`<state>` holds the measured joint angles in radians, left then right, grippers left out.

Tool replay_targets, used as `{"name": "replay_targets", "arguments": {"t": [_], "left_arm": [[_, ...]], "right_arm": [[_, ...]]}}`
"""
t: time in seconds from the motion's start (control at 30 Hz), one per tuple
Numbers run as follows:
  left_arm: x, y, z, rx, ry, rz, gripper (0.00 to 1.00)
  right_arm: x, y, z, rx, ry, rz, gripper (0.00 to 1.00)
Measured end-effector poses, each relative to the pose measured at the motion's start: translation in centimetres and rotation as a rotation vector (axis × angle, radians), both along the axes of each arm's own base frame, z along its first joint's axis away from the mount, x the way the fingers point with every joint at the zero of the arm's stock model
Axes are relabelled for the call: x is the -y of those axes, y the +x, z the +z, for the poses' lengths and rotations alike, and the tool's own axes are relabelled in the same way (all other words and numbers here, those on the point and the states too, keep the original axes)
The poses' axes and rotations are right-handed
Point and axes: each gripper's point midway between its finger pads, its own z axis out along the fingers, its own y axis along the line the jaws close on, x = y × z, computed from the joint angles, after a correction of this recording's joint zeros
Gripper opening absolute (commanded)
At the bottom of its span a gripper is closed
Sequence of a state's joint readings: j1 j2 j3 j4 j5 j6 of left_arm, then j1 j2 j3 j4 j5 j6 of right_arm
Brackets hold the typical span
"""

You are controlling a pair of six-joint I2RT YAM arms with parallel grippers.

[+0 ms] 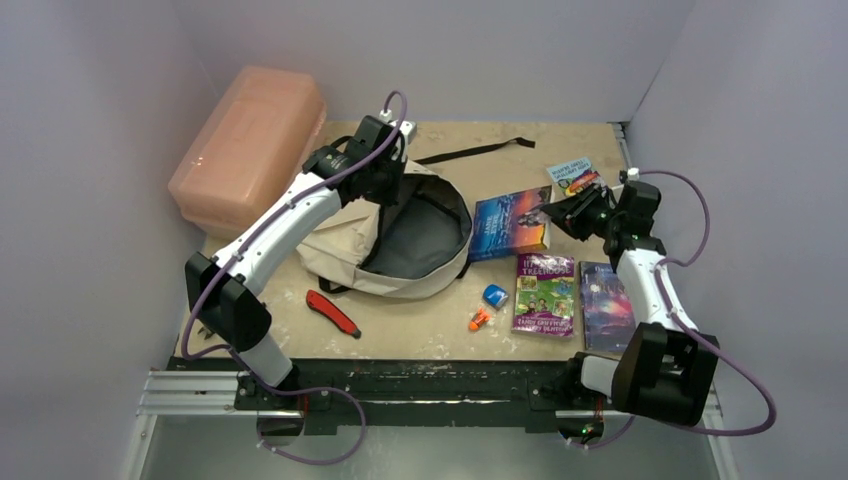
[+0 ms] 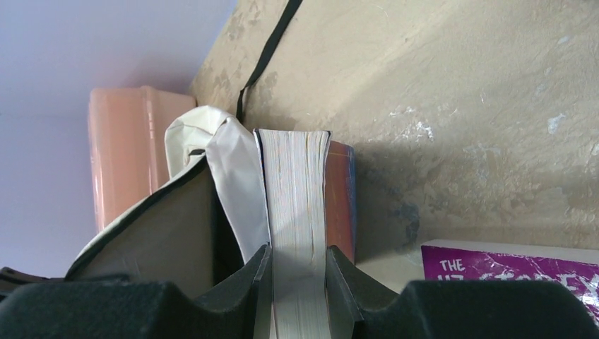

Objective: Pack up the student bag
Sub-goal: Pick up the book from the center of the board, then place the book in the student bag.

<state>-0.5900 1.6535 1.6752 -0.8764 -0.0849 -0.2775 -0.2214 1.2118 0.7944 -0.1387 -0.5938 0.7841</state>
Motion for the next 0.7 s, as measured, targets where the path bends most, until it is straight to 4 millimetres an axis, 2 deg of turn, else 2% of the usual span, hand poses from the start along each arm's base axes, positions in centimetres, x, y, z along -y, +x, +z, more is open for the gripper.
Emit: {"name": "replay_targets", "arguments": {"t": [0.27,0.4,0.57,0.7], "left_arm": [[0.0,0.1,-0.4,-0.005,0.009,-0.005,0.00],[0.1,0.2,-0.8,-0.014,0.016,-0.005,0.00],[0.2,0.6,-1.7,-0.030,0.025,0.000,0.00],[0.0,0.9,-2.1,-0.042,0.023,0.015,0.00]], "right_arm": [[0.8,0.8,0.5,-0.015,0.033,-0.040,0.00],[1.7,1.2,1.9,-0.017,0.032,-0.076,0.00],[2.2,2.2,7.4,0.080,0.026,-0.095,0.00],[0.7,1.6,10.9,0.153,0.071,-0.051,0.00]]}}
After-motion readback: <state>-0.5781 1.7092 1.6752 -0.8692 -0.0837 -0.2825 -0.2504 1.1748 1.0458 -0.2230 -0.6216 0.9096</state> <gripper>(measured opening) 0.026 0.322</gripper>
